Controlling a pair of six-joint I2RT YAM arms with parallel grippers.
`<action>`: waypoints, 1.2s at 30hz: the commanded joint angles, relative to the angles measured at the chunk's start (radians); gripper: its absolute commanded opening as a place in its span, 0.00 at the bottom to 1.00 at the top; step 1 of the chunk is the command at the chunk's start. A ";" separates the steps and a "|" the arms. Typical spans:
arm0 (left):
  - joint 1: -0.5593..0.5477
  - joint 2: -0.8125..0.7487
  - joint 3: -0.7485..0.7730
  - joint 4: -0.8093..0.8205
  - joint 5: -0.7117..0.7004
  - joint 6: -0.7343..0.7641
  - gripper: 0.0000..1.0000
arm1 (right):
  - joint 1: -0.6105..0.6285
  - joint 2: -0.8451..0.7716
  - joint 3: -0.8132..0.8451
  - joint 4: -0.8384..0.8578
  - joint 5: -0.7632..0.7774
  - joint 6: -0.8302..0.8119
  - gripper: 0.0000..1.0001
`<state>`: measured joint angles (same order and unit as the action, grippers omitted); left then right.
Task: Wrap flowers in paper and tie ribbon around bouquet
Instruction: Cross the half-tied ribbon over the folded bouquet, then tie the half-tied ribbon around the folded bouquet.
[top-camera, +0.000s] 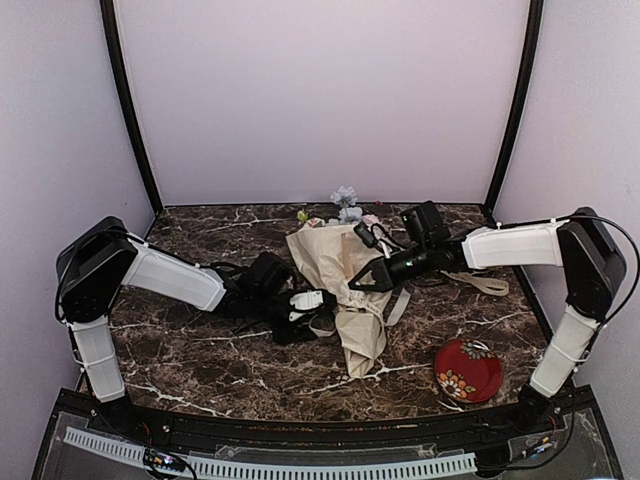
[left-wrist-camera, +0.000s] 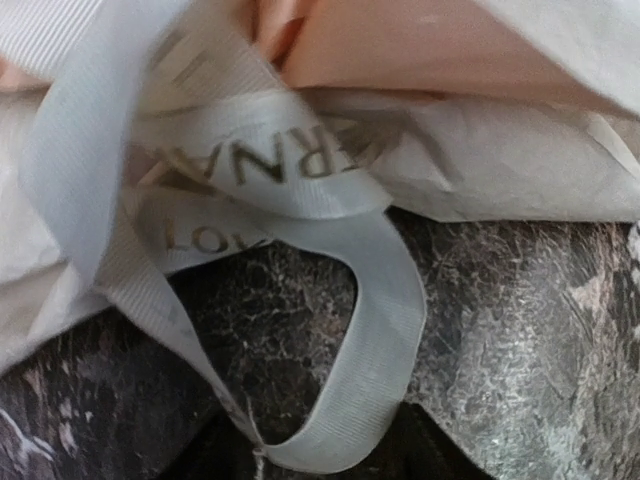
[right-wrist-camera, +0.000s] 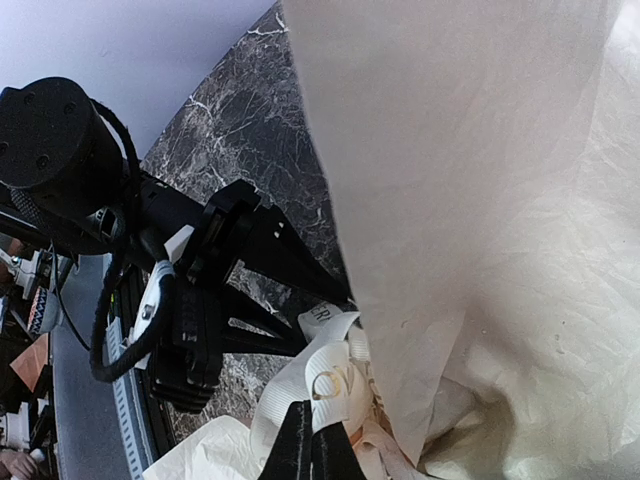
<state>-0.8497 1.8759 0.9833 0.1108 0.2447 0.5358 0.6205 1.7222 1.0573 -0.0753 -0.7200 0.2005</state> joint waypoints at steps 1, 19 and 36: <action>-0.002 0.008 0.011 -0.019 0.000 0.006 0.38 | 0.004 -0.044 -0.007 0.038 0.008 0.008 0.00; 0.001 -0.073 -0.043 0.092 -0.058 -0.024 0.00 | -0.033 -0.218 -0.110 0.091 0.157 0.094 0.00; 0.006 -0.092 -0.023 0.071 -0.095 -0.015 0.00 | -0.094 -0.223 -0.205 0.181 0.154 0.138 0.00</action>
<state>-0.8490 1.8336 0.9455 0.2199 0.1566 0.5186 0.5346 1.5051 0.8612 0.0082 -0.5579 0.3229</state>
